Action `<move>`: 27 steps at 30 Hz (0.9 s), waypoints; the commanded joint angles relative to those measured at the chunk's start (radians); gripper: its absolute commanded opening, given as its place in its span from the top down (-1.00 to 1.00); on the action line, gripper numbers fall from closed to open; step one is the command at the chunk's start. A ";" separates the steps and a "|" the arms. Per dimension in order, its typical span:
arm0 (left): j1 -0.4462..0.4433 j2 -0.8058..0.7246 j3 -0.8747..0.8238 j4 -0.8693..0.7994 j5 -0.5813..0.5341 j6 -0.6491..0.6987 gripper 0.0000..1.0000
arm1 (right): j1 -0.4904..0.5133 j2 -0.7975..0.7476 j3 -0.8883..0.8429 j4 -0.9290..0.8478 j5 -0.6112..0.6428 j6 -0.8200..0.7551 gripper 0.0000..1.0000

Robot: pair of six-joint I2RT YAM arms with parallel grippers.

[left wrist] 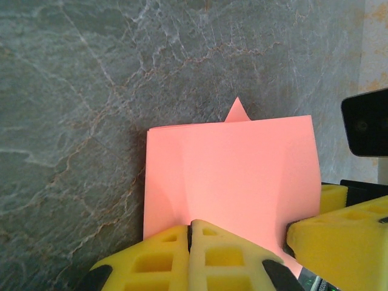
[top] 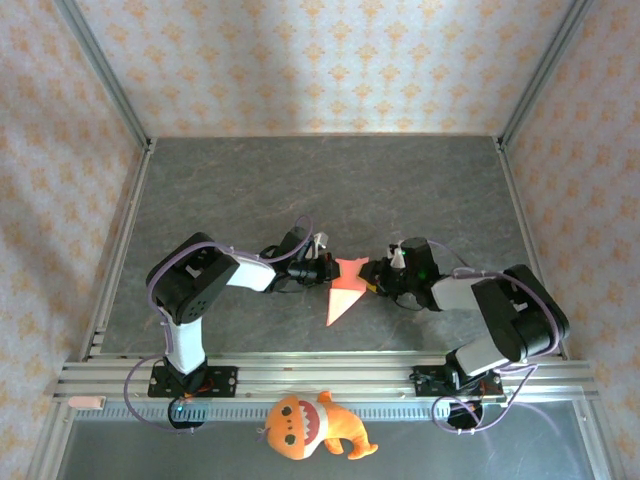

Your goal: Fold a paper plane with a square sheet of paper (pick it up from the middle)

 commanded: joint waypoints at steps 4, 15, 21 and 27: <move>-0.010 0.073 -0.012 -0.075 -0.076 0.015 1.00 | -0.021 -0.002 0.026 -0.013 -0.024 -0.057 0.42; -0.010 0.078 -0.002 -0.080 -0.071 0.017 1.00 | -0.057 0.013 0.069 -0.099 -0.122 -0.228 0.32; -0.010 0.078 -0.001 -0.083 -0.070 0.018 1.00 | -0.061 0.033 0.093 -0.113 -0.127 -0.272 0.26; -0.009 0.070 -0.007 -0.083 -0.071 0.018 1.00 | -0.081 0.018 0.073 -0.092 -0.140 -0.249 0.28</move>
